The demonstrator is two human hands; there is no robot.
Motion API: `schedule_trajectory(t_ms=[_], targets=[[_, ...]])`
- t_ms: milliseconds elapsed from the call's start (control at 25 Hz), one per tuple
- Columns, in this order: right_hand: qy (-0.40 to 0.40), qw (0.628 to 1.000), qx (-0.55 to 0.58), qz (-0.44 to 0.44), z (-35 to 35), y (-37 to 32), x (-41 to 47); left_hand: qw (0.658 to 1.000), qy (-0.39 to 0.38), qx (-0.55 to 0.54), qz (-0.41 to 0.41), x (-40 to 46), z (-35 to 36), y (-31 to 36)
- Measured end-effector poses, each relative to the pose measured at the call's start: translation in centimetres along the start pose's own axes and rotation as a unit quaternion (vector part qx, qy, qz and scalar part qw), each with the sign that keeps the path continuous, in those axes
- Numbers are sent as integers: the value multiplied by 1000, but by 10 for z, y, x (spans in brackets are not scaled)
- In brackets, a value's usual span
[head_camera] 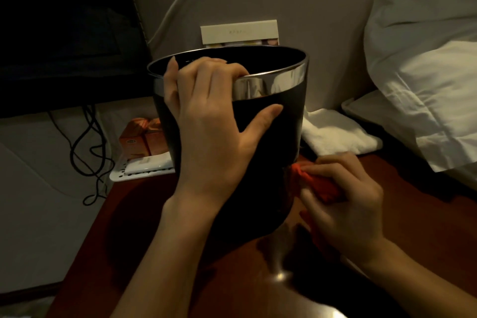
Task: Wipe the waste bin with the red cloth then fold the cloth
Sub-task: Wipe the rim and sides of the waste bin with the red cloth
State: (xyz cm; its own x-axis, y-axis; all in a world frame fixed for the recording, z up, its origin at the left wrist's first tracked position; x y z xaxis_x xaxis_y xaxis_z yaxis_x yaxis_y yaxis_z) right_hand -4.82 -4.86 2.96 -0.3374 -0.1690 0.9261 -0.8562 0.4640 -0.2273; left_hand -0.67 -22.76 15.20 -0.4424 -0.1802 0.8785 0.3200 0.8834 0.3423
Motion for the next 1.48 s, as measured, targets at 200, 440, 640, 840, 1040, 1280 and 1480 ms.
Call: schedule_trajectory(t_ms=[200,440,640,840,1040,1280,1480], targets=[[-138,979,4,-151,50,-19,-21,1000,-1,-16,4,4,-4,-6],[-53,989,-28,-139,22,-24,0,999,-1,-54,1,7,-8,-14],[-208,956,-42,-201,76,-49,-36,999,-7,-50,-6,7,-7,-17],[-20,990,-54,-130,20,-31,3,998,-8,-68,0,8,-12,-18],[-134,975,-29,-173,60,-46,-27,994,-9,-104,-11,11,-17,-33],[7,999,-8,-33,9,-12,-5,996,-26,-82,-22,10,-15,-27],[26,999,8,20,6,7,3,999,-25,-15,-18,4,0,-1]])
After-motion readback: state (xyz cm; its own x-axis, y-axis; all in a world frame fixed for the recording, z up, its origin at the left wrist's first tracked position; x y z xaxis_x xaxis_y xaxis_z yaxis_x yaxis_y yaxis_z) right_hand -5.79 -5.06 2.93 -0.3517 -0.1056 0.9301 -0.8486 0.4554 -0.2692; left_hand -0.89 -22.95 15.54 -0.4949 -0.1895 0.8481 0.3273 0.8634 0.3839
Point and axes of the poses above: each hand's wrist, its own x-axis towards the middle knuckle, its own z-axis out of the palm, y = z × x, the point moved 10 cm from there along x, towards the middle knuckle, and after that the axes turned 10 degrees about -z, right-handed, at the moved point
